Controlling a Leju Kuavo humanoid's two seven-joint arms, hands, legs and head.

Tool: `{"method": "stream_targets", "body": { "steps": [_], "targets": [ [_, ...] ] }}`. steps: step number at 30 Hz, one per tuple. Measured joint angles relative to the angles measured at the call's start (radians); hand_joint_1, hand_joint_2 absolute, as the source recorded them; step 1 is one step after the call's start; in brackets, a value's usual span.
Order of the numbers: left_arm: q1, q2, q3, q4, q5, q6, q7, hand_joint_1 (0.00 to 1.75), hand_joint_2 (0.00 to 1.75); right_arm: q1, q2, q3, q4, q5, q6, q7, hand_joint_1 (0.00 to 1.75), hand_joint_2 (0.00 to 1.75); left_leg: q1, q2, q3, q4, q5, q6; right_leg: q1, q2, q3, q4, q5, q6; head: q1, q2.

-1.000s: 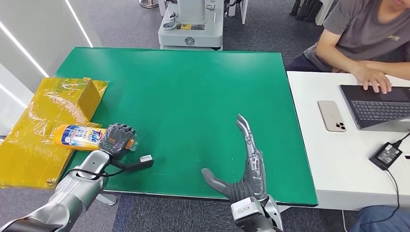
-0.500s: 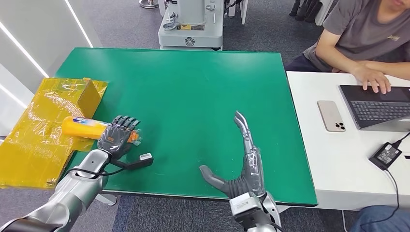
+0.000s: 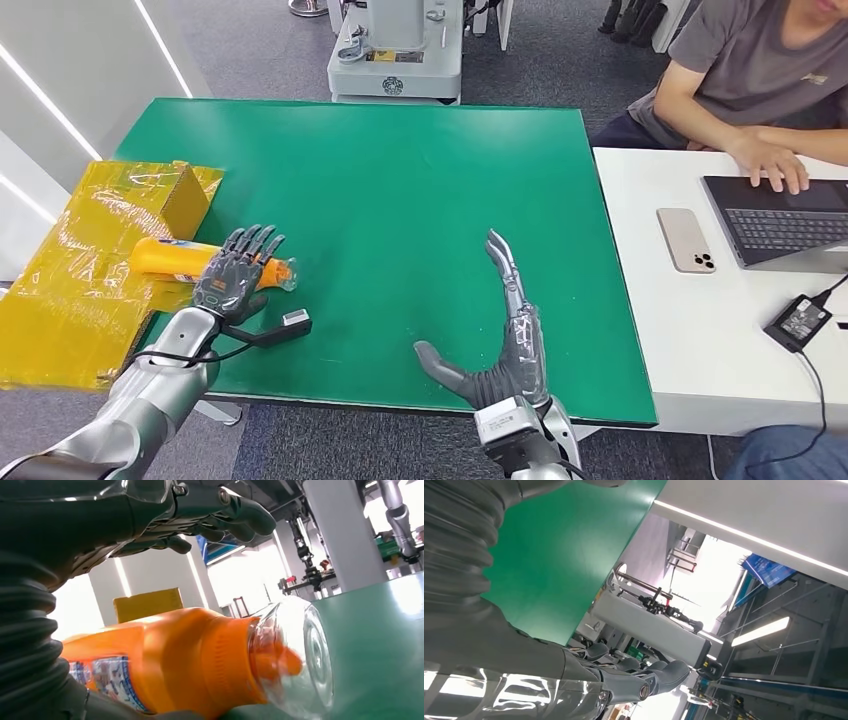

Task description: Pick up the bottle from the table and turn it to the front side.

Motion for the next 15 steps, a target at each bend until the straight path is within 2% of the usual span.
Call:
{"method": "stream_targets", "body": {
  "steps": [3,7,9,11,15],
  "targets": [
    [0.033,-0.004,0.038,-0.094,0.013,0.001,-0.08,0.0,1.75,0.005,0.0,0.0,0.0,0.0,-0.003,0.0,0.0,1.75,0.0,0.0,0.0,0.0,0.0,0.0,0.0,0.0,-0.001,0.0,0.0,0.0,0.0,0.0],
    [0.101,-0.056,0.191,-0.345,0.131,0.001,-0.325,0.0,1.75,0.018,0.0,-0.001,-0.001,0.001,-0.009,0.0,0.0,1.75,0.0,0.001,0.0,0.0,0.0,0.0,0.0,0.001,-0.001,0.0,0.0,0.0,0.0,0.0],
    [0.141,-0.088,0.241,-0.487,0.297,0.001,-0.377,0.0,1.75,0.026,0.0,-0.002,-0.002,0.003,-0.015,0.0,0.0,1.75,0.0,0.003,0.0,0.0,-0.001,0.0,0.0,0.003,-0.001,-0.001,0.0,0.0,0.0,0.0],
    [0.179,-0.117,0.252,-0.637,0.53,0.001,-0.387,0.0,1.75,0.033,0.0,-0.003,-0.004,0.005,-0.02,0.0,0.0,1.75,0.0,0.003,0.0,0.0,-0.002,-0.001,0.0,0.003,-0.001,-0.001,0.0,0.0,0.0,0.0],
    [0.263,-0.166,0.203,-0.935,1.035,0.0,-0.393,0.0,1.75,0.045,0.0,-0.004,-0.012,0.006,-0.025,0.002,0.0,1.75,0.0,0.002,0.0,0.0,-0.002,0.0,0.0,0.002,-0.001,-0.001,-0.001,0.001,0.0,0.0]
  ]
}}
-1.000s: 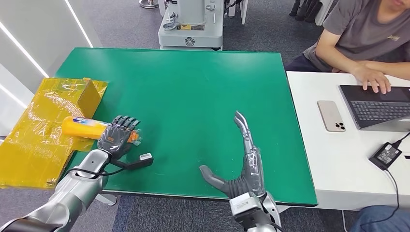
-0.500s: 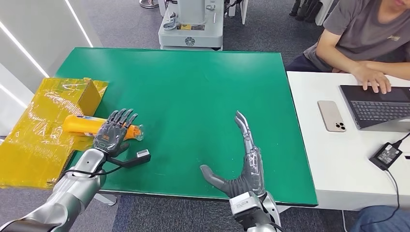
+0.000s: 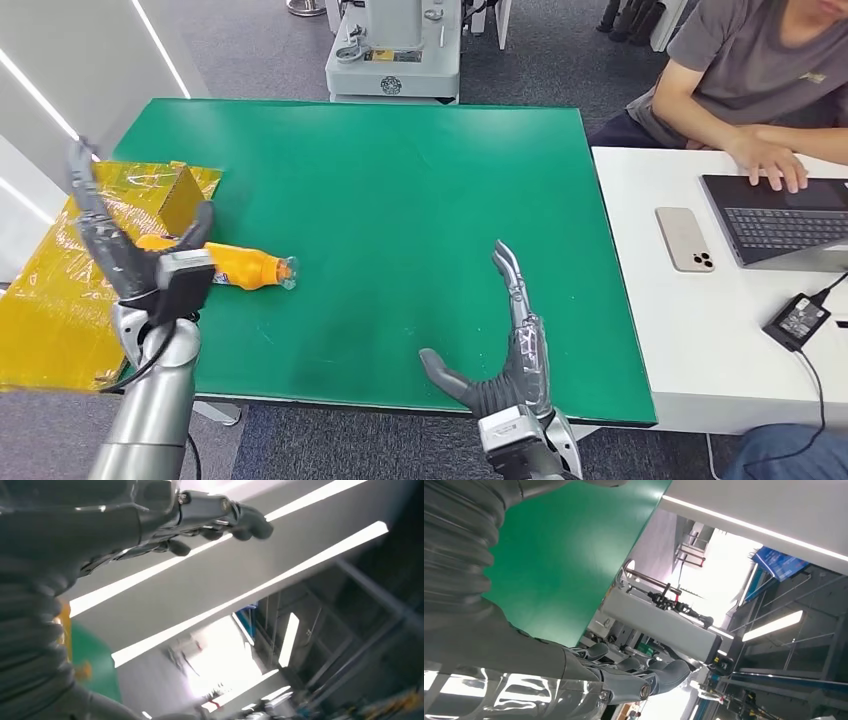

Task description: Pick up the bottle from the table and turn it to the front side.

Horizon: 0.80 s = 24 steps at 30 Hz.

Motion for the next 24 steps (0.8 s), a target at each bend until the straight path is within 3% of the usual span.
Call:
{"method": "stream_targets", "body": {
  "steps": [5,9,12,24],
  "targets": [
    [0.076,-0.042,-0.095,-0.246,0.293,-0.052,-0.007,0.0,1.75,0.009,0.0,-0.001,-0.007,0.0,-0.005,0.002,0.0,1.75,0.0,0.0,0.0,0.0,-0.001,0.0,0.0,0.0,0.001,0.0,0.0,0.0,0.0,0.0],
    [0.136,-0.083,-0.109,-0.281,0.574,-0.331,0.046,0.0,1.75,0.015,0.0,-0.001,-0.012,-0.001,-0.015,0.006,0.0,1.75,0.0,0.0,0.001,0.0,-0.001,0.0,0.0,-0.001,0.001,0.0,-0.001,0.0,0.0,0.0],
    [0.182,-0.109,-0.133,-0.247,0.619,-0.449,0.078,0.0,1.75,0.015,0.0,-0.002,-0.011,-0.011,-0.016,0.005,0.0,1.75,0.0,0.0,0.001,0.0,-0.001,0.0,0.0,0.0,0.001,0.0,0.0,0.0,0.0,0.0],
    [0.235,-0.156,-0.169,-0.18,0.626,-0.479,0.08,0.0,1.75,0.013,0.0,-0.002,-0.005,-0.021,-0.015,0.001,0.0,1.75,0.0,0.0,0.0,0.0,-0.001,0.0,0.0,0.0,0.001,0.0,-0.001,0.0,0.0,0.0]
  ]
}}
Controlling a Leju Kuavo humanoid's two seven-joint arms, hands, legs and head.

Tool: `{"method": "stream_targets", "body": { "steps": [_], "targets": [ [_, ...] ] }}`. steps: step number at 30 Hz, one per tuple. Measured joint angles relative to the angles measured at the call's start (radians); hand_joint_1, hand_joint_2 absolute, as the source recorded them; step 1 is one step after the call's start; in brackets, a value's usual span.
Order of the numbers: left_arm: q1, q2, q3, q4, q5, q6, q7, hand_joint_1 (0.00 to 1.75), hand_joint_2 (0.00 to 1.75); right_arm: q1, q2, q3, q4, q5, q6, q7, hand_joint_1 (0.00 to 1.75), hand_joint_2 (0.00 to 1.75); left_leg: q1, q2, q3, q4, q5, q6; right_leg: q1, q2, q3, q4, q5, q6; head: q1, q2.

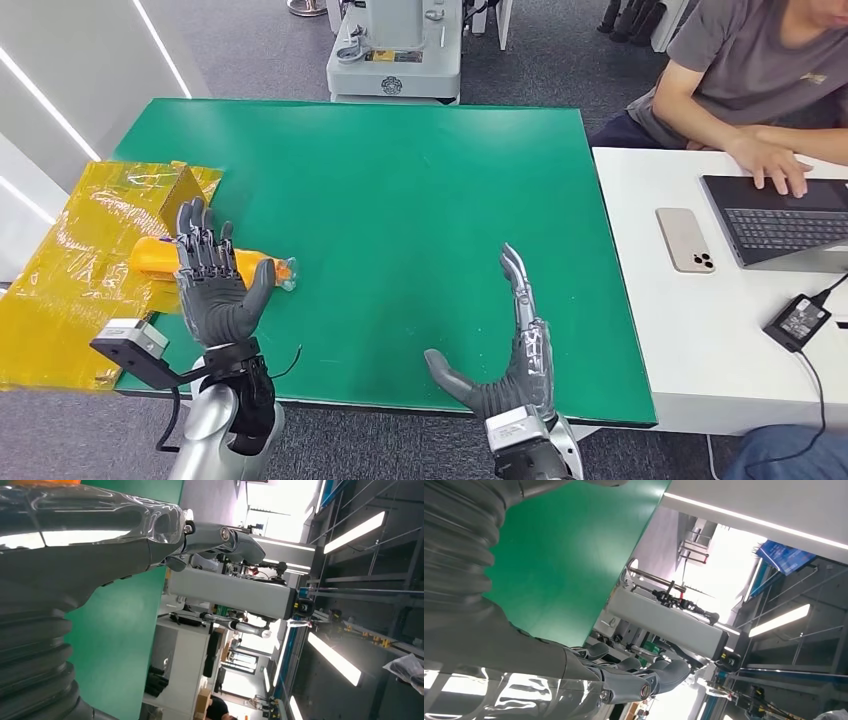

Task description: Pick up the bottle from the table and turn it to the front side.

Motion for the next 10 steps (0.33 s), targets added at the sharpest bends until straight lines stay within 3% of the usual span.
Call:
{"method": "stream_targets", "body": {
  "steps": [10],
  "targets": [
    [0.041,-0.022,-0.014,0.002,-0.108,0.051,-0.005,0.0,1.75,-0.002,0.0,0.0,0.006,-0.005,-0.001,-0.007,0.0,1.75,0.0,0.0,0.0,0.0,0.0,0.0,0.0,0.0,0.0,0.0,0.0,0.0,0.0,0.0]
  ]
}}
